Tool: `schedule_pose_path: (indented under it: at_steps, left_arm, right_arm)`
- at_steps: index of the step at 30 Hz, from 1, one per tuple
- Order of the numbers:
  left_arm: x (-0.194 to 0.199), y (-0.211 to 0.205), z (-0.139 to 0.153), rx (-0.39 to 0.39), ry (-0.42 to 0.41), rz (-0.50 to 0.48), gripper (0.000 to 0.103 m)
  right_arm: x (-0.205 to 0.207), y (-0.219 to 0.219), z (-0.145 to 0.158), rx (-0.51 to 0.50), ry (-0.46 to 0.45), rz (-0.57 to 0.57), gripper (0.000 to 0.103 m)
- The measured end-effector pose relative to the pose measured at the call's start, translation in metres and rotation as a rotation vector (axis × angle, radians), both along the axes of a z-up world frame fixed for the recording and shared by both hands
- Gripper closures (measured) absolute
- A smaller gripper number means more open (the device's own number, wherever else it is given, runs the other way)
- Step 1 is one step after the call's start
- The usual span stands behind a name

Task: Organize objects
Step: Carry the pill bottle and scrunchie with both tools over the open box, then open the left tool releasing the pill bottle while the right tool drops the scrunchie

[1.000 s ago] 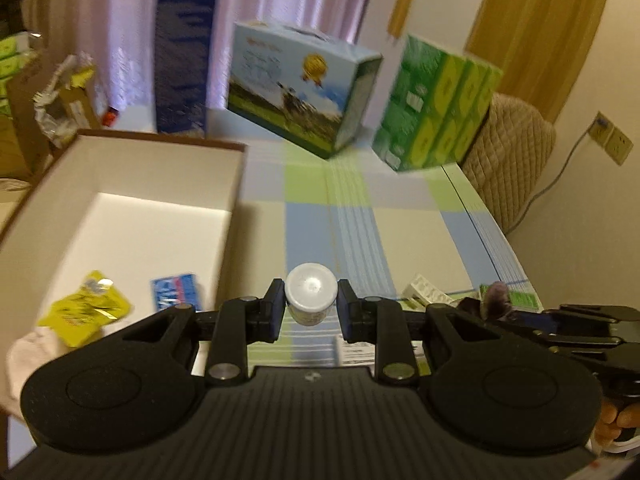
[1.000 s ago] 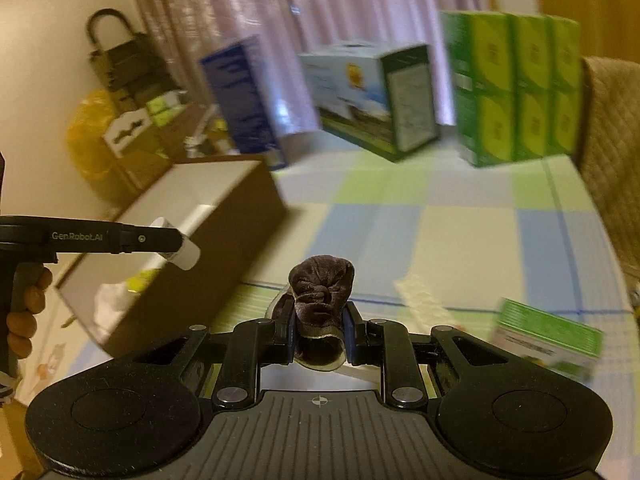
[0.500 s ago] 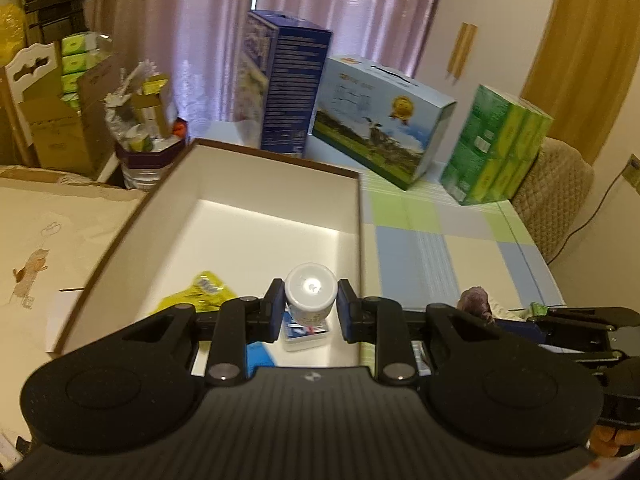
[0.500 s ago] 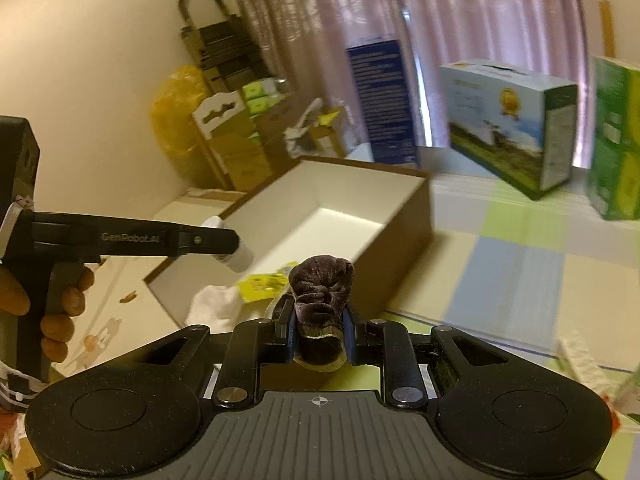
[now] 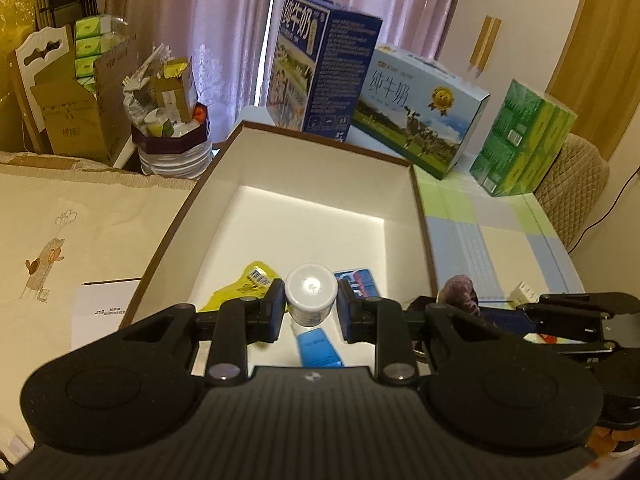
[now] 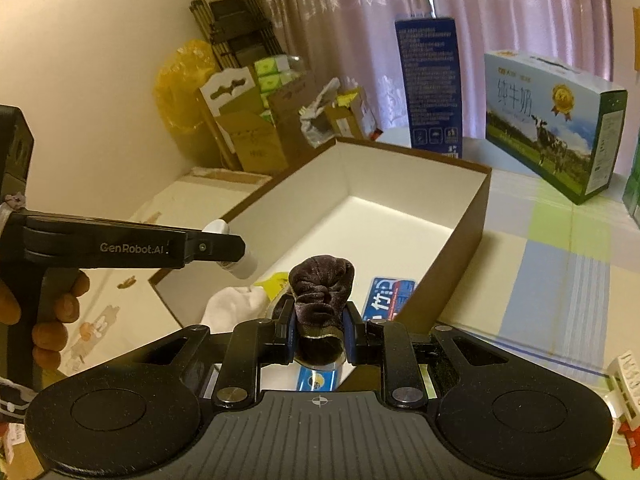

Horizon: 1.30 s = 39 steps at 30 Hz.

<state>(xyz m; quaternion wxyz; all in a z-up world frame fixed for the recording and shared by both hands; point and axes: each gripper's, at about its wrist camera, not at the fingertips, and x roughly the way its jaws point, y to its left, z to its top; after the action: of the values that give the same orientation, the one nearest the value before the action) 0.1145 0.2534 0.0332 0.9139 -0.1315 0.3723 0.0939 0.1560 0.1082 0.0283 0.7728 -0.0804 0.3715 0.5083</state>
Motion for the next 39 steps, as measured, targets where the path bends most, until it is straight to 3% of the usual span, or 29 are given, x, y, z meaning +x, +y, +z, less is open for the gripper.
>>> schedule_pose_path:
  at_steps: [23, 39]
  left_arm:
    - [0.110, 0.044, -0.053, 0.014, 0.137, -0.080, 0.080]
    - [0.156, 0.057, -0.076, 0.030, 0.178, -0.095, 0.080]
  right_arm:
    - [0.082, 0.090, -0.043, -0.178, -0.045, -0.066, 0.083]
    - [0.114, 0.108, -0.059, -0.233, -0.061, -0.091, 0.083]
